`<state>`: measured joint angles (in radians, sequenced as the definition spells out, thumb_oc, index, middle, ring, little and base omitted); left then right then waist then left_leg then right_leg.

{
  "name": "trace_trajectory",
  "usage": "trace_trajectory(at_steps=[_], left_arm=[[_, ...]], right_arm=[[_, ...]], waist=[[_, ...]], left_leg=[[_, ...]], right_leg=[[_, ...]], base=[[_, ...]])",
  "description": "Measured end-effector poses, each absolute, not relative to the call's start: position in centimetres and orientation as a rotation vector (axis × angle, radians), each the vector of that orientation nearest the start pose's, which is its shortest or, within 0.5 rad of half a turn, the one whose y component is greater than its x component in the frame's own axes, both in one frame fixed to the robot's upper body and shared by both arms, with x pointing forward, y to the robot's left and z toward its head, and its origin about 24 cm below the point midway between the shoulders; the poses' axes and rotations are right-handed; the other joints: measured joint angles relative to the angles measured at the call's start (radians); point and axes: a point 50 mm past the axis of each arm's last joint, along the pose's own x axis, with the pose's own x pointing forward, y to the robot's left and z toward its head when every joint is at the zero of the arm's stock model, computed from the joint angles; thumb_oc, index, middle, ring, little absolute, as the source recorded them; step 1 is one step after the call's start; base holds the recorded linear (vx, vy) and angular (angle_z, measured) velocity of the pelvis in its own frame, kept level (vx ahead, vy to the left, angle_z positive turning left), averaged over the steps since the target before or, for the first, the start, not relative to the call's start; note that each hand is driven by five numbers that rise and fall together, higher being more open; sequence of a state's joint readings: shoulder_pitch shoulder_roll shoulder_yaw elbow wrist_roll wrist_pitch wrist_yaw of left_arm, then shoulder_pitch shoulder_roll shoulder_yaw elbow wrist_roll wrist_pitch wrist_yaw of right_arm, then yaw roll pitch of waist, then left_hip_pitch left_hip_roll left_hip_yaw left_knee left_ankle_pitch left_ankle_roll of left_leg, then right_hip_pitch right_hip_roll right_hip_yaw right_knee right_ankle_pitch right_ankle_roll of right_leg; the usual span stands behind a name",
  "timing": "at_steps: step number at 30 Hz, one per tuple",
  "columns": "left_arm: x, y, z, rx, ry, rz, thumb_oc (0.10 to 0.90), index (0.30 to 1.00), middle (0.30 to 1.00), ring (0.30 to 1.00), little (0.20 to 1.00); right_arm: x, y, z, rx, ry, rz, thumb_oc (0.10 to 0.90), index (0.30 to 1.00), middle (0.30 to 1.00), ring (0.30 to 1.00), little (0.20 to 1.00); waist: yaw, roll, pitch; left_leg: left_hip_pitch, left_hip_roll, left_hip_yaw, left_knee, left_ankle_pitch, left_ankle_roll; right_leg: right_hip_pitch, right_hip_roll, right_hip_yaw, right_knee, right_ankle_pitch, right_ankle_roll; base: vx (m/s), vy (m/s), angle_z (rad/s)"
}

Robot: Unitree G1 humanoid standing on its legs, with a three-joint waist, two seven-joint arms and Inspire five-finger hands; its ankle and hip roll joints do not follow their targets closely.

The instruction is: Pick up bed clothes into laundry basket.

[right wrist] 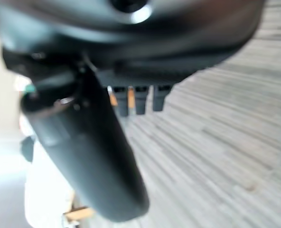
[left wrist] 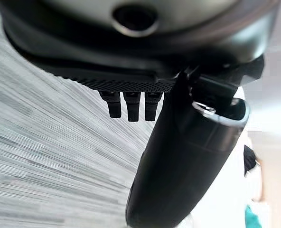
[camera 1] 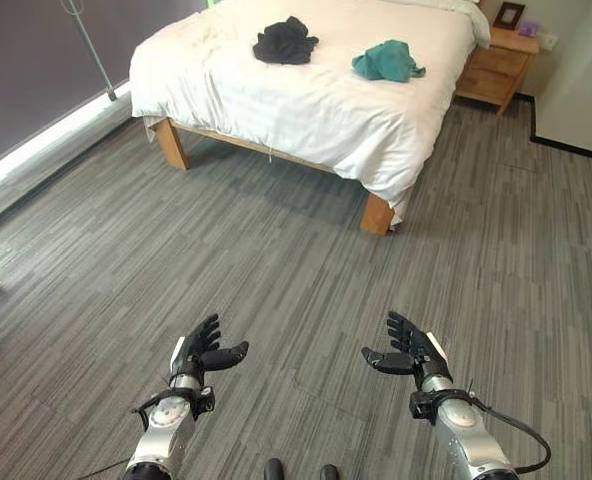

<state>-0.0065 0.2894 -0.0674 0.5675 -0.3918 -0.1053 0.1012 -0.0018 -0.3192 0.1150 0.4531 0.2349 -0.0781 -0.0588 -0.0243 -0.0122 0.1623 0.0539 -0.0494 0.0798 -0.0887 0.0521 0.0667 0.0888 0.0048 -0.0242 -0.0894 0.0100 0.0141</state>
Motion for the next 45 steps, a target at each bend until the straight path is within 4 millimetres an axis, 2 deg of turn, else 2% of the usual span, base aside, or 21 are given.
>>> trace_trajectory(at_steps=[7, 10, 13, 16, 17, 20, 23, 24, 25, 27, 29, 31, 33, 35, 38, 39, 40, 41, 43, 44, 45], left_arm=[[21.1, 24.6, -5.7, -0.033, 0.434, 0.281, 0.800, 0.900, 0.900, 0.900, 0.900], [22.3, 24.4, -4.8, -0.024, 0.394, 0.264, 0.800, 0.900, 0.900, 0.900, 0.900], [23.0, 23.9, -4.1, -0.033, 0.355, 0.246, 0.800, 0.900, 0.900, 0.900, 0.900], [23.2, 23.2, -3.8, -0.040, 0.340, 0.217, 0.800, 0.900, 0.900, 0.900, 0.900], [23.7, 23.0, -3.2, -0.041, 0.311, 0.194, 0.800, 0.900, 0.900, 0.900, 0.900], [24.1, 22.5, -2.9, -0.056, 0.296, 0.161, 0.800, 0.900, 0.900, 0.900, 0.900], [23.3, 21.9, -3.7, -0.052, 0.335, 0.130, 0.800, 0.900, 0.900, 0.900, 0.900], [23.9, 21.0, -3.5, -0.086, 0.316, 0.112, 0.800, 0.900, 0.900, 0.900, 0.900], [23.8, 20.7, -3.7, -0.114, 0.322, 0.116, 0.800, 0.900, 0.900, 0.900, 0.900], [24.1, 19.9, -3.5, -0.137, 0.318, 0.088, 0.800, 0.900, 0.900, 0.900, 0.900], [25.5, 18.8, -1.7, -0.146, 0.241, 0.035, 0.800, 0.900, 0.900, 0.900, 0.900], [25.8, 19.1, -1.3, -0.133, 0.235, 0.022, 0.800, 0.900, 0.900, 0.900, 0.900], [25.9, 19.2, -0.2, -0.119, 0.186, -0.004, 0.800, 0.900, 0.900, 0.900, 0.900], [26.2, 19.0, 1.8, -0.094, 0.107, -0.071, 0.800, 0.900, 0.900, 0.900, 0.900], [26.1, 19.1, 3.0, -0.065, 0.062, -0.145, 0.800, 0.900, 0.900, 0.900, 0.900], [25.7, 18.7, 2.9, -0.080, 0.062, -0.175, 0.800, 0.900, 0.900, 0.900, 0.900], [25.4, 18.3, 2.9, -0.092, 0.058, -0.196, 0.800, 0.900, 0.900, 0.900, 0.900], [25.2, 18.5, 3.4, -0.112, 0.040, -0.215, 0.800, 0.900, 0.900, 0.900, 0.900], [25.1, 17.9, 3.1, -0.194, 0.049, -0.226, 0.800, 0.900, 0.900, 0.900, 0.900], [25.0, 17.3, 3.1, -0.238, 0.054, -0.263, 0.800, 0.900, 0.900, 0.900, 0.900], [25.4, 17.0, 3.8, -0.279, 0.032, -0.284, 0.800, 0.900, 0.900, 0.900, 0.900]], right_arm=[[22.9, -23.2, -3.7, -0.164, 0.355, -0.098, 0.800, 0.900, 0.900, 0.900, 0.900], [24.3, -23.4, -2.4, -0.176, 0.298, -0.099, 0.800, 0.900, 0.900, 0.900, 0.900], [24.1, -22.9, -2.1, -0.141, 0.272, -0.109, 0.800, 0.900, 0.900, 0.900, 0.900], [23.5, -22.4, -1.9, -0.136, 0.259, -0.083, 0.800, 0.900, 0.900, 0.900, 0.900], [22.7, -22.3, -2.5, -0.126, 0.277, -0.079, 0.800, 0.900, 0.900, 0.900, 0.900], [21.3, -22.6, -3.5, -0.122, 0.327, -0.087, 0.800, 0.900, 0.900, 0.900, 0.900], [19.4, -23.0, -4.8, -0.115, 0.400, -0.100, 0.800, 0.900, 0.900, 0.900, 0.900], [19.0, -23.5, -5.1, -0.092, 0.417, -0.120, 0.800, 0.900, 0.900, 0.900, 0.900], [19.6, -23.6, -5.2, -0.081, 0.423, -0.122, 0.800, 0.900, 0.900, 0.900, 0.900], [21.0, -24.0, -4.0, -0.047, 0.371, -0.126, 0.800, 0.900, 0.900, 0.900, 0.900], [22.8, -24.9, -1.7, -0.057, 0.279, -0.151, 0.800, 0.900, 0.900, 0.900, 0.900], [24.8, -24.5, 1.1, -0.054, 0.154, -0.135, 0.800, 0.900, 0.900, 0.900, 0.900], [26.3, -24.3, 3.8, -0.081, 0.045, -0.091, 0.800, 0.900, 0.900, 0.900, 0.900], [27.3, -24.0, 6.4, -0.083, -0.070, -0.060, 0.800, 0.900, 0.900, 0.900, 0.900], [27.5, -23.1, 6.4, -0.064, -0.074, -0.003, 0.800, 0.900, 0.900, 0.900, 0.900], [26.8, -22.6, 5.5, -0.064, -0.037, 0.031, 0.800, 0.900, 0.900, 0.900, 0.900], [26.2, -22.4, 5.0, -0.065, -0.016, 0.050, 0.800, 0.900, 0.900, 0.900, 0.900], [25.4, -21.2, 3.8, -0.030, 0.028, 0.087, 0.800, 0.900, 0.900, 0.900, 0.900], [24.4, -20.4, 2.9, -0.032, 0.075, 0.141, 0.800, 0.900, 0.900, 0.900, 0.900], [23.6, -20.4, 3.0, -0.044, 0.071, 0.166, 0.800, 0.900, 0.900, 0.900, 0.900], [23.5, -20.9, 3.6, -0.040, 0.045, 0.148, 0.800, 0.900, 0.900, 0.900, 0.900]], waist=[[0.009, 0.031, 0.026], [0.006, 0.081, 0.088], [-0.020, 0.056, 0.125], [-0.052, 0.056, 0.131], [-0.088, 0.043, 0.130], [-0.114, 0.021, 0.115], [-0.157, 0.004, 0.057], [-0.158, -0.010, 0.053], [-0.145, -0.017, 0.048], [-0.075, -0.039, 0.033], [-0.041, -0.081, 0.052], [-0.032, -0.108, 0.056], [0.002, -0.094, 0.038], [0.039, -0.027, 0.030], [0.076, -0.021, 0.021], [0.088, 0.019, -0.003], [0.094, 0.050, -0.022], [0.093, 0.005, -0.027], [0.103, -0.021, -0.028], [0.077, -0.015, -0.027], [0.044, 0.002, 0.004]], left_leg=[[-0.049, 0.016, 0.042, -0.004, -0.004, 0.011], [-0.054, 0.059, 0.053, 0.000, 0.006, 0.024], [-0.046, 0.030, 0.046, 0.045, -0.061, 0.057], [-0.026, 0.024, 0.046, 0.046, -0.073, 0.036], [-0.025, 0.029, 0.013, 0.083, -0.108, 0.008], [-0.005, 0.053, -0.026, 0.126, -0.172, -0.019], [0.081, 0.141, -0.080, 0.138, -0.241, -0.112], [-0.025, 0.188, -0.083, 0.445, -0.281, -0.210], [-0.090, 0.220, -0.093, 0.616, -0.238, -0.220], [-0.281, 0.235, -0.130, 0.958, -0.099, -0.133], [-0.428, 0.174, -0.140, 1.040, -0.103, -0.103], [-0.469, 0.111, -0.089, 0.895, -0.117, -0.161], [-0.477, 0.102, 0.041, 0.632, -0.092, -0.137], [-0.458, 0.060, 0.083, 0.283, -0.052, -0.102], [-0.413, -0.024, 0.141, 0.138, -0.035, -0.072], [-0.374, -0.033, 0.179, 0.109, -0.005, 0.000], [-0.343, -0.008, 0.187, 0.101, -0.012, 0.035], [-0.312, -0.013, 0.199, 0.145, 0.072, 0.130], [-0.245, -0.020, 0.207, 0.148, 0.047, 0.134], [-0.156, -0.056, 0.149, 0.117, 0.013, 0.140], [-0.114, -0.062, 0.098, 0.117, -0.004, 0.141]], right_leg=[[-0.095, 0.023, 0.036, 0.062, 0.023, 0.030], [-0.312, 0.045, 0.022, 0.448, -0.047, 0.126], [-0.511, -0.082, -0.028, 0.790, -0.078, 0.169], [-0.580, -0.185, -0.050, 0.621, -0.084, 0.159], [-0.561, -0.222, -0.035, 0.355, -0.070, 0.185], [-0.532, -0.218, 0.000, 0.205, -0.029, 0.188], [-0.440, -0.145, -0.003, 0.262, -0.006, 0.154], [-0.417, -0.110, -0.039, 0.322, 0.050, 0.114], [-0.408, -0.084, -0.056, 0.356, -0.011, 0.076], [-0.364, -0.028, -0.054, 0.365, -0.037, -0.031], [-0.294, -0.014, -0.055, 0.316, -0.017, -0.024], [-0.144, -0.007, -0.063, 0.218, -0.065, -0.007], [-0.043, 0.014, -0.104, 0.133, -0.115, 0.030], [0.043, 0.077, -0.110, 0.074, -0.098, 0.014], [0.174, 0.085, -0.077, 0.019, -0.150, 0.078], [0.228, 0.126, -0.042, 0.049, -0.153, 0.079], [0.248, 0.163, -0.007, 0.087, -0.159, 0.072], [0.247, 0.147, 0.002, 0.213, -0.198, 0.065], [0.055, 0.088, -0.079, 0.704, -0.169, 0.163], [-0.141, 0.017, -0.101, 1.017, -0.140, 0.128], [-0.211, 0.015, -0.079, 1.115, -0.146, 0.127]], base=[[0.03, 0.090, -0.23], [0.22, 0.056, -0.38], [0.44, -0.022, -0.04], [0.76, -0.259, 0.16], [0.66, -0.274, 0.49], [0.46, -0.238, 0.46], [0.64, -0.505, 0.60], [0.45, -0.434, 0.50], [0.81, -0.795, -0.11], [0.52, -0.463, -0.58], [0.50, -0.185, -0.33], [0.58, -0.120, -0.10], [0.76, -0.043, -0.30], [0.98, -0.028, -0.36], [0.58, -0.023, -0.34], [0.72, 0.004, -0.27], [0.81, 0.151, -0.09], [0.49, 0.161, -0.08], [0.55, 0.103, -0.07], [0.57, 0.024, 0.39], [0.53, -0.062, 1.38]])
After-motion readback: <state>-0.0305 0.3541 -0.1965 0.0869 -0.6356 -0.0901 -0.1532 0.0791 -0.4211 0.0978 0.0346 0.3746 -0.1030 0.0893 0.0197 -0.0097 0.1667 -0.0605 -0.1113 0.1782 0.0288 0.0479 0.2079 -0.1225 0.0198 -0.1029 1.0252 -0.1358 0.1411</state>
